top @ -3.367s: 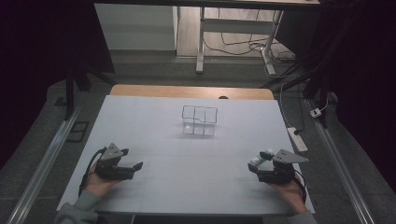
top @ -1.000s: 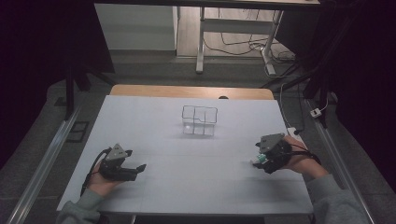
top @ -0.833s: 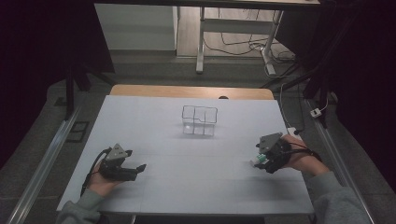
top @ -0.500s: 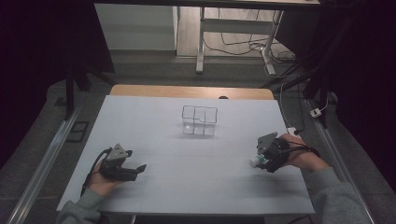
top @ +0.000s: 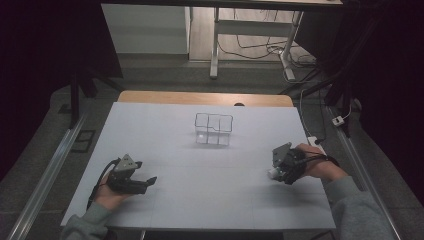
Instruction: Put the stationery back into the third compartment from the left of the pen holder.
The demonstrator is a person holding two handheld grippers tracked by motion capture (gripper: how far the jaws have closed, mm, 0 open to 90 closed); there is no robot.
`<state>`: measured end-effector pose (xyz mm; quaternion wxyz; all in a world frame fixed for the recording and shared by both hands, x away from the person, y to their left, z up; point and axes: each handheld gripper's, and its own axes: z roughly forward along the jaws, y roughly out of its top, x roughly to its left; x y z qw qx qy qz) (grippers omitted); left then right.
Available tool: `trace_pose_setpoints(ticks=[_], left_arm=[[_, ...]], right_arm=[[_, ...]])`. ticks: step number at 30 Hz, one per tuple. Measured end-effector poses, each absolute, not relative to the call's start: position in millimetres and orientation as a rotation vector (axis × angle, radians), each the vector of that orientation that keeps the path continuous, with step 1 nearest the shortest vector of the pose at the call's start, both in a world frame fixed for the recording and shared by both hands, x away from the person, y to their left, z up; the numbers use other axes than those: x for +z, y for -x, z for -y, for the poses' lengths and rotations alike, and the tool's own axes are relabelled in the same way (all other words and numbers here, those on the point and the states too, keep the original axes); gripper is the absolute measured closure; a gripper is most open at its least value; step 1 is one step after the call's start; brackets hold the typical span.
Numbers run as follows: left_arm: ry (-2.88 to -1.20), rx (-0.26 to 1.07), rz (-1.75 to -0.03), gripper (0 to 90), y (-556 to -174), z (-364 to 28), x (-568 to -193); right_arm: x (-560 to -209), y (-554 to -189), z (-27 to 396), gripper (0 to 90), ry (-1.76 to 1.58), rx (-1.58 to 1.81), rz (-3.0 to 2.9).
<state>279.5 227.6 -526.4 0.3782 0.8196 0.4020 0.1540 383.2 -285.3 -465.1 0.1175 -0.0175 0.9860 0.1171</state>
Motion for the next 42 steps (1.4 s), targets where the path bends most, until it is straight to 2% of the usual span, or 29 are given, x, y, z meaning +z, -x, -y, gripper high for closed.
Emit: trace_pose_setpoints(ticks=[20, 29, 31, 35, 42], left_arm=[[-2.099, 0.356, -1.028, 17.2, -281.1, -227.6, -528.2], [-2.102, 0.354, -1.026, 16.9, -281.1, -226.8, -528.6], [-2.105, 0.355, -1.026, 16.9, -281.0, -226.5, -528.7], [-2.107, 0.357, -1.025, 16.7, -281.1, -226.2, -528.8], [-2.104, 0.358, -1.028, 16.7, -281.1, -226.6, -528.6]], right_arm=[[-481.2, -389.9, 285.7, 39.8, 0.101, 0.265, -2.929], [-486.5, -393.4, 291.1, 51.4, 0.162, 0.295, -2.949], [-486.9, -391.6, 291.4, 59.3, 0.197, 0.308, -2.947], [-487.3, -388.8, 293.0, 63.2, 0.201, 0.326, -2.935], [-487.1, -385.5, 297.2, 64.3, 0.165, 0.363, -2.913]])
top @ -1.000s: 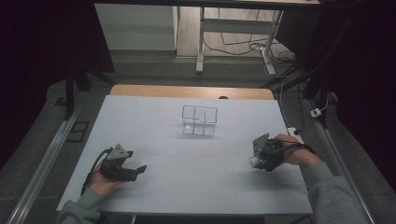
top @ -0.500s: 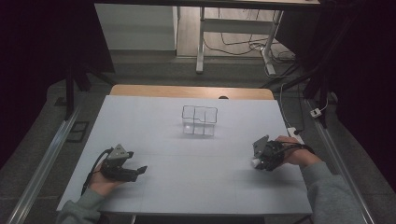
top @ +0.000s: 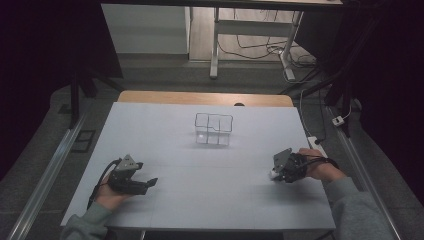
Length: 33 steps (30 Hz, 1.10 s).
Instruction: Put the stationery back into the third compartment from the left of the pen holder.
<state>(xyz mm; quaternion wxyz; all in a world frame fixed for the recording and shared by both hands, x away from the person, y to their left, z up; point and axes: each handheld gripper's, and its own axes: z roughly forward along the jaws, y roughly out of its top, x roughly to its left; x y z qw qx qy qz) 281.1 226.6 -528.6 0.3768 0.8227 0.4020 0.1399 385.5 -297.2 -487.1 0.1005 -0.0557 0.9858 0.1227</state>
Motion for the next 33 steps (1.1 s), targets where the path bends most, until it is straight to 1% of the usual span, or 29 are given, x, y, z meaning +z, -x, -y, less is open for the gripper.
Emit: trace_pose_setpoints(ticks=[9, 15, 18, 27, 33], left_arm=[[-2.104, 0.358, -1.032, 16.7, -281.3, -226.8, -528.8], [-2.106, 0.357, -1.03, 16.7, -281.4, -226.6, -528.9], [-2.104, 0.355, -1.032, 16.6, -281.6, -226.8, -528.9], [-2.101, 0.35, -1.032, 16.7, -281.9, -227.1, -528.8], [-2.1, 0.346, -1.031, 16.7, -282.1, -227.0, -528.9]], right_arm=[[-480.6, -384.1, 300.8, 64.4, 0.07, 0.516, -2.857], [-471.7, -373.5, 304.7, 64.4, -0.093, 0.612, -2.808], [-469.4, -370.3, 305.9, 64.4, -0.123, 0.627, -2.79], [-460.9, -351.9, 306.3, 64.4, -0.39, 0.728, -2.687], [-453.3, -344.2, 304.6, 64.4, -0.567, 0.892, -2.623]])
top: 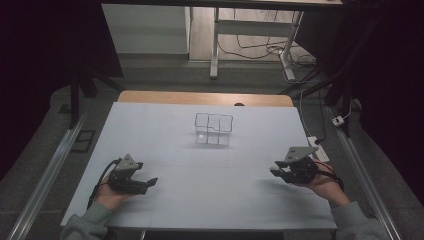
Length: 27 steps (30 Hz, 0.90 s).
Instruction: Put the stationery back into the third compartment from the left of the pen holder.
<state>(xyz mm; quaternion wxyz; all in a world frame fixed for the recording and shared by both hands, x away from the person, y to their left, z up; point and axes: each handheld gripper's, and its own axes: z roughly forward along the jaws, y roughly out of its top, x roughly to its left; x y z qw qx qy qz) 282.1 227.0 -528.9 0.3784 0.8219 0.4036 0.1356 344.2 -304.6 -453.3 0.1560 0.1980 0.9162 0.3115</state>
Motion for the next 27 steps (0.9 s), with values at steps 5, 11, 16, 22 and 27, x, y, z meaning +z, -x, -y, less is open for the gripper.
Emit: trace_pose_setpoints(ticks=[5, 11, 16, 22, 27], left_arm=[[-2.1, 0.346, -1.033, 16.7, -282.2, -227.1, -529.0], [-2.103, 0.346, -1.034, 16.7, -282.6, -226.9, -529.4], [-2.102, 0.349, -1.033, 16.7, -282.3, -226.7, -529.2], [-2.098, 0.344, -1.036, 16.7, -282.3, -226.9, -529.0], [-2.098, 0.344, -1.033, 16.7, -282.3, -227.1, -528.9]], right_arm=[[-451.7, -343.3, 303.7, 64.4, -0.674, 0.991, -2.581], [-450.2, -336.9, 301.8, 64.3, -0.757, 1.059, -2.543], [-447.4, -331.8, 299.6, 64.3, -0.769, 1.126, -2.518], [-440.6, -327.1, 295.7, 64.3, -0.794, 1.212, -2.441], [-437.9, -326.5, 290.7, 64.3, -0.799, 1.257, -2.389]])
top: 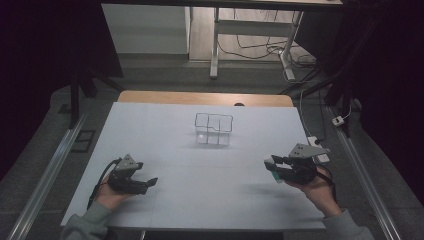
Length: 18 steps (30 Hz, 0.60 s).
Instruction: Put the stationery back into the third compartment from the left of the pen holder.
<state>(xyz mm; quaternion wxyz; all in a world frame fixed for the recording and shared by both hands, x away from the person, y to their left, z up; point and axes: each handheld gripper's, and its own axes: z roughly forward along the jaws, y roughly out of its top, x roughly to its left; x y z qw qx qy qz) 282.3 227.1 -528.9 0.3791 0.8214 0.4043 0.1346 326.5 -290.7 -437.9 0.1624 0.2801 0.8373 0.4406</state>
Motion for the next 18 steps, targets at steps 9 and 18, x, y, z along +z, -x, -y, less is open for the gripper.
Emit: trace_pose_setpoints(ticks=[9, 18], left_arm=[[-2.09, 0.351, -1.034, 16.7, -281.8, -227.8, -528.1], [-2.088, 0.353, -1.032, 16.7, -281.2, -227.8, -527.6]], right_arm=[[-438.8, -332.1, 279.3, 64.3, -0.819, 1.331, -2.309], [-437.6, -339.4, 267.2, 64.3, -0.816, 1.407, -2.251]])
